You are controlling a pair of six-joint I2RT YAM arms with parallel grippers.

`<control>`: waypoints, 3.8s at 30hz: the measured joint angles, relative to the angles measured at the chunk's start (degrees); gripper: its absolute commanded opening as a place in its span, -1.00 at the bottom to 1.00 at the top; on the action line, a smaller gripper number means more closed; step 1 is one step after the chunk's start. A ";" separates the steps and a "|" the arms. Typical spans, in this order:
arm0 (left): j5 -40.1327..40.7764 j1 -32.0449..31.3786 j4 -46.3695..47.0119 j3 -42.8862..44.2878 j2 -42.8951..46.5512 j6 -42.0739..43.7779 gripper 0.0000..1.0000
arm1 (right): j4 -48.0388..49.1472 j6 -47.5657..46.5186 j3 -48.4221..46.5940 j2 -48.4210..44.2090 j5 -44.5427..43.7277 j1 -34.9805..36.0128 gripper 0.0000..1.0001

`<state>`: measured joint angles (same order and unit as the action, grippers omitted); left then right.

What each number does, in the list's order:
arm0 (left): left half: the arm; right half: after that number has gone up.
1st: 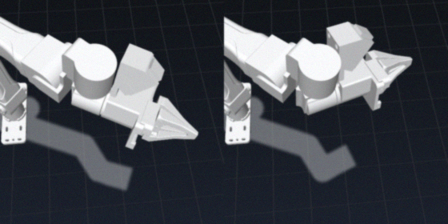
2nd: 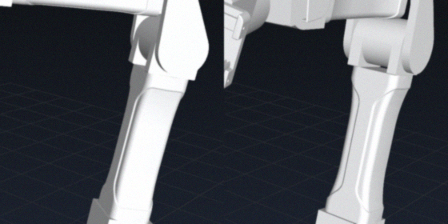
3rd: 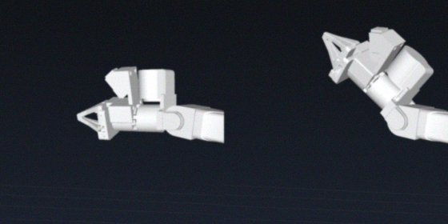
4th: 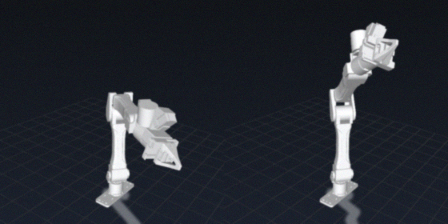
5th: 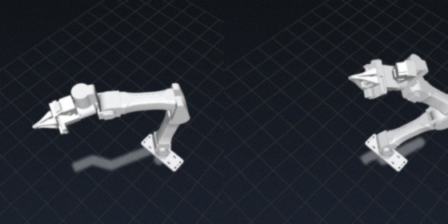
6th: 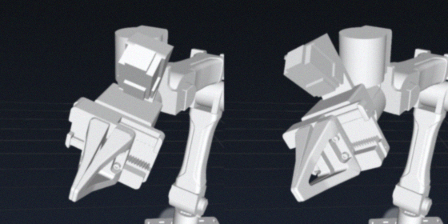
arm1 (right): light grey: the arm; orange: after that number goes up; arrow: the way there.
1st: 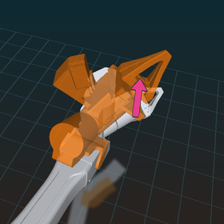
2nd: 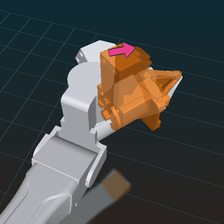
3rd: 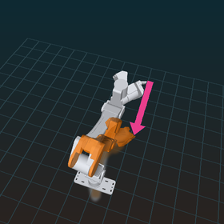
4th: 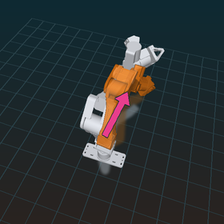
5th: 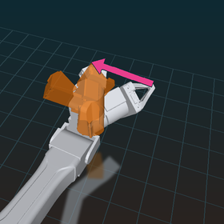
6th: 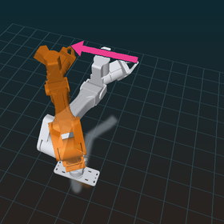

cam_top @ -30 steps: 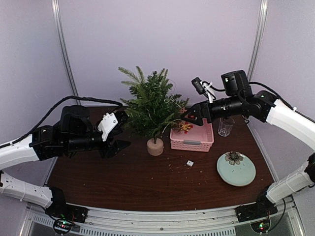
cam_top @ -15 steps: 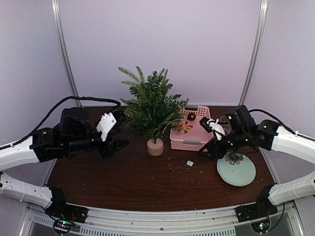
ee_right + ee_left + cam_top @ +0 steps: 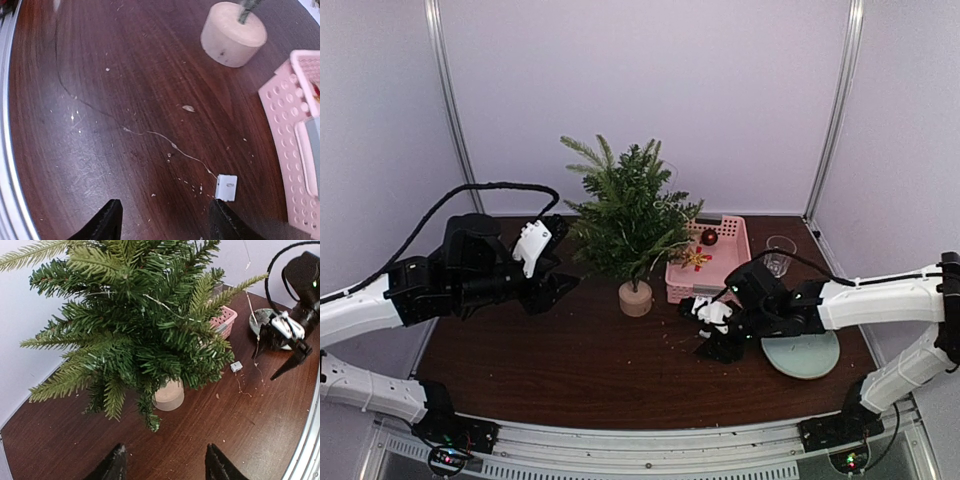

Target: Decorate the small christmas tree

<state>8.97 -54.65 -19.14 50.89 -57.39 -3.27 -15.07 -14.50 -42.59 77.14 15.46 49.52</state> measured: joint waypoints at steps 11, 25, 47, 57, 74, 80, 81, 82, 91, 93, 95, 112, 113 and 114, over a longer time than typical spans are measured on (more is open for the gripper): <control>-0.15 1.03 0.22 0.00 2.40 -1.97 0.06 | 14.64 -14.60 -0.02 15.50 -13.00 5.90 0.05; -0.20 1.79 0.20 -0.02 3.08 -1.99 0.06 | 24.70 -18.60 -0.50 21.88 -20.94 6.12 -0.23; -2.56 2.97 -0.85 -0.22 3.72 -1.03 0.07 | 17.86 -10.56 -4.66 10.80 -17.79 10.01 -1.00; -2.47 -0.37 -5.20 -4.13 9.62 -1.36 0.05 | 22.75 5.20 -5.81 4.68 -6.36 12.22 -1.00; 0.57 -10.99 9.70 -8.07 3.28 -11.80 -0.18 | 41.57 25.31 -11.58 11.54 3.67 12.85 -1.00; 2.25 -10.99 15.61 -7.58 0.70 -14.08 -0.21 | 43.39 26.36 -11.67 12.52 5.01 13.46 -1.00; 2.43 -10.99 16.50 -7.50 0.31 -14.49 -0.24 | 43.45 26.40 -11.69 12.70 5.16 13.64 -1.00; 2.56 -10.99 17.46 -7.50 -0.02 -14.97 -0.25 | 43.50 26.45 -11.72 12.87 5.20 13.86 -1.00; 2.75 -10.99 22.77 -7.50 -1.29 -17.29 -0.41 | 43.63 26.43 -13.44 13.75 5.33 14.78 -1.00; 2.73 -10.99 23.56 -7.50 -1.75 -17.88 -0.49 | 43.67 26.40 -13.68 13.88 5.33 14.86 -1.00; 2.67 -10.99 23.85 -7.50 -2.08 -18.34 -0.59 | 43.65 26.38 -13.81 14.08 5.33 14.93 -1.00; 8.11 -4.90 7.43 -4.57 6.16 -17.44 -1.00 | 38.18 22.80 -11.69 9.05 2.40 15.08 0.35; 8.37 -4.11 5.55 -3.45 6.19 -16.33 -1.00 | 37.53 22.60 -11.13 7.80 1.99 15.06 0.37; 8.63 -3.19 3.37 -1.97 5.99 -14.91 -1.00 | 36.83 22.32 -10.58 6.49 1.49 15.06 0.39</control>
<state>17.61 -57.84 -15.77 48.93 -51.40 -18.17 21.76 7.81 -53.17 83.64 16.95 64.58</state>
